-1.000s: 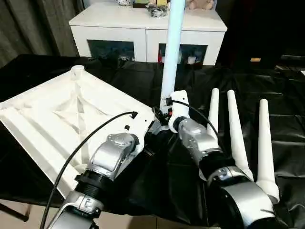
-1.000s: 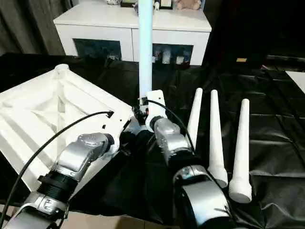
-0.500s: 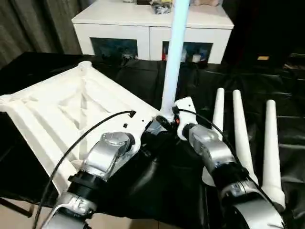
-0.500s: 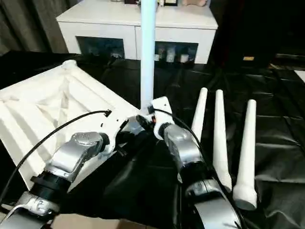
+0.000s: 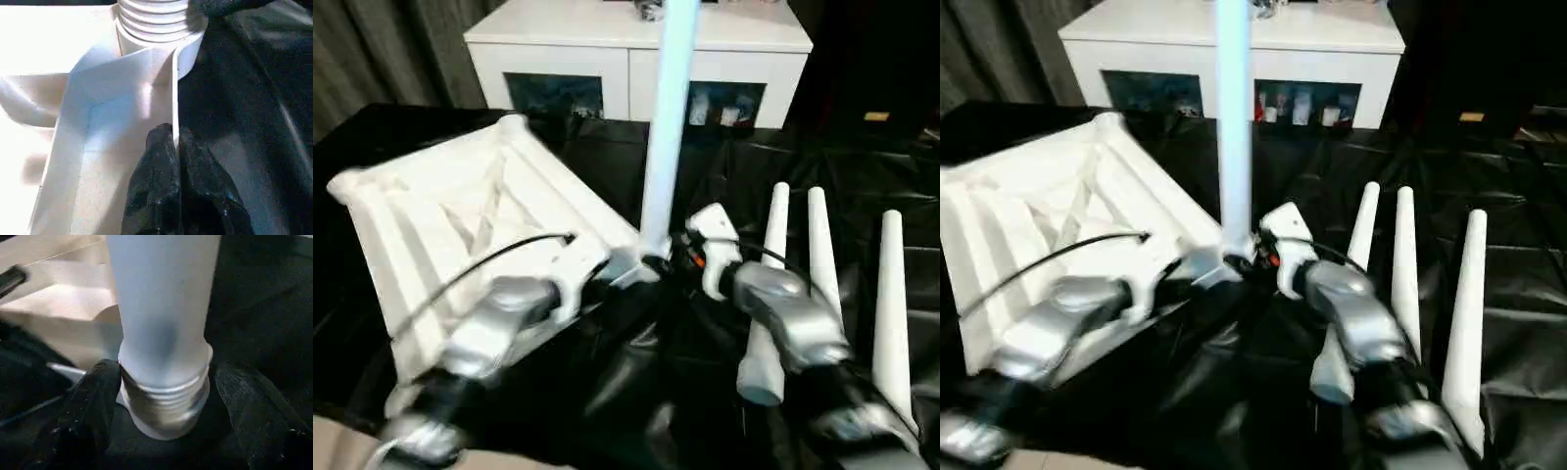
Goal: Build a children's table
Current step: Rotate leg to tighten
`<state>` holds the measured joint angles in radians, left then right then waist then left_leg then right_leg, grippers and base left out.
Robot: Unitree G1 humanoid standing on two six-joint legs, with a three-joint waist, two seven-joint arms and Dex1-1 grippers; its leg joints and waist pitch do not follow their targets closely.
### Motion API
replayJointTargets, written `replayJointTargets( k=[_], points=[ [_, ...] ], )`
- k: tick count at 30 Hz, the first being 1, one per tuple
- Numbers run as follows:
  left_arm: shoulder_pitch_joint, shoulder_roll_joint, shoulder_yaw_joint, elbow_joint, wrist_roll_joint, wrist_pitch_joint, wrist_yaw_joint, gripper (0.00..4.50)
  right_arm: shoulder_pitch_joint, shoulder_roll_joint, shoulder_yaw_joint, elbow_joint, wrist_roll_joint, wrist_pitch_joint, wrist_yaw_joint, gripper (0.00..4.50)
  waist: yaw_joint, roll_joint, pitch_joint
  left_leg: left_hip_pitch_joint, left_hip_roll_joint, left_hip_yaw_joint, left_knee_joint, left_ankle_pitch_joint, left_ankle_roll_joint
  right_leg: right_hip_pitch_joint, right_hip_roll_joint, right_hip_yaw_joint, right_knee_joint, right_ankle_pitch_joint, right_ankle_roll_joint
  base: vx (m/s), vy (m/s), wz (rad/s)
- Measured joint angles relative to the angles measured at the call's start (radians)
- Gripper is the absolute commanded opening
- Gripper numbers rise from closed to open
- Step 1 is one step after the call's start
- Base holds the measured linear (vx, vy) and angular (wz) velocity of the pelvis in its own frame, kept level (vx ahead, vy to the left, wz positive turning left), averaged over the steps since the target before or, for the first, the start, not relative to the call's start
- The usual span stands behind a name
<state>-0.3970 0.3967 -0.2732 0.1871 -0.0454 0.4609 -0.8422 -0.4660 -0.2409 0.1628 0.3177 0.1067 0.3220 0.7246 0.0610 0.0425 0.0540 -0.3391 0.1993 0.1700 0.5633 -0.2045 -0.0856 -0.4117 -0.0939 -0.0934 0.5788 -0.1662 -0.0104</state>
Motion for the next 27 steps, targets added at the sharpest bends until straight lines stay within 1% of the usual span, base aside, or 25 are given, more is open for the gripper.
replayJointTargets(
  k=[4,6,13,17,18,20,21,22,24,27],
  points=[
    [0.025,0.045,-0.011,-0.035,-0.006,-0.027,-0.071,0.00,0.018,-0.044,0.035,-0.034,0.000,-0.027,0.081,3.36,0.003,0.000,0.000,-0.009,0.003,0.001,0.009,0.000,0.000,-0.004,0.000,0.000,0.004,0.000,0.000,0.000,0.000,0.00],
    [0.035,0.061,-0.017,-0.045,-0.012,-0.037,-0.094,0.00,0.028,-0.057,0.043,-0.047,0.000,-0.031,0.114,3.36,0.003,0.000,0.000,-0.011,0.003,0.001,0.013,0.000,0.000,-0.004,0.000,0.002,0.006,0.000,0.000,0.000,0.000,0.00],
    [0.055,0.087,-0.023,-0.064,-0.027,-0.047,-0.151,0.00,0.043,-0.109,0.083,-0.075,0.000,-0.053,0.202,3.36,0.002,-0.001,0.001,-0.011,0.004,0.002,0.024,-0.003,-0.004,-0.004,0.000,0.007,0.017,0.000,0.000,0.000,0.000,0.00],
    [0.059,0.089,-0.024,-0.065,-0.027,-0.050,-0.160,0.00,0.044,-0.114,0.084,-0.075,0.000,-0.058,0.215,3.36,0.001,-0.001,0.001,-0.011,0.004,0.002,0.026,-0.003,-0.005,-0.004,0.001,0.011,0.021,0.000,0.000,0.000,0.000,0.00],
    [0.059,0.090,-0.024,-0.065,-0.028,-0.050,-0.160,0.00,0.043,-0.113,0.084,-0.073,0.000,-0.060,0.216,3.20,0.000,-0.001,0.001,-0.011,0.004,0.002,0.028,-0.003,-0.005,-0.004,0.001,0.012,0.022,0.000,0.000,0.000,0.000,0.00],
    [0.059,0.093,-0.024,-0.065,-0.030,-0.051,-0.162,0.00,0.042,-0.110,0.084,-0.067,0.000,-0.062,0.219,3.20,0.000,-0.001,0.001,-0.011,0.004,0.001,0.028,-0.003,-0.005,-0.004,0.001,0.013,0.022,0.000,0.000,0.000,0.000,0.00],
    [0.059,0.094,-0.024,-0.065,-0.030,-0.051,-0.165,0.00,0.041,-0.107,0.084,-0.063,0.000,-0.063,0.221,3.06,0.000,-0.001,0.001,-0.011,0.004,0.001,0.029,-0.002,-0.005,-0.004,0.001,0.014,0.022,0.000,0.000,0.000,0.000,0.00],
    [0.059,0.095,-0.024,-0.065,-0.030,-0.051,-0.166,0.00,0.040,-0.106,0.084,-0.062,0.001,-0.063,0.222,3.06,0.000,-0.001,0.001,-0.011,0.004,0.001,0.029,-0.002,-0.005,-0.004,0.001,0.015,0.022,0.000,0.000,0.000,0.000,0.00],
    [0.059,0.096,-0.024,-0.065,-0.030,-0.051,-0.167,0.00,0.038,-0.104,0.085,-0.056,0.000,-0.067,0.222,2.83,0.000,-0.002,0.000,-0.011,0.004,0.002,0.029,-0.002,-0.004,-0.004,0.002,0.016,0.022,0.000,0.000,0.000,0.000,0.00],
    [0.059,0.097,-0.024,-0.065,-0.030,-0.051,-0.167,0.00,0.030,-0.102,0.091,-0.038,-0.002,-0.083,0.224,2.71,-0.002,-0.002,0.000,-0.011,0.004,0.002,0.030,-0.002,-0.004,-0.005,0.002,0.018,0.023,0.000,0.000,0.000,0.000,0.00]
  ],
)
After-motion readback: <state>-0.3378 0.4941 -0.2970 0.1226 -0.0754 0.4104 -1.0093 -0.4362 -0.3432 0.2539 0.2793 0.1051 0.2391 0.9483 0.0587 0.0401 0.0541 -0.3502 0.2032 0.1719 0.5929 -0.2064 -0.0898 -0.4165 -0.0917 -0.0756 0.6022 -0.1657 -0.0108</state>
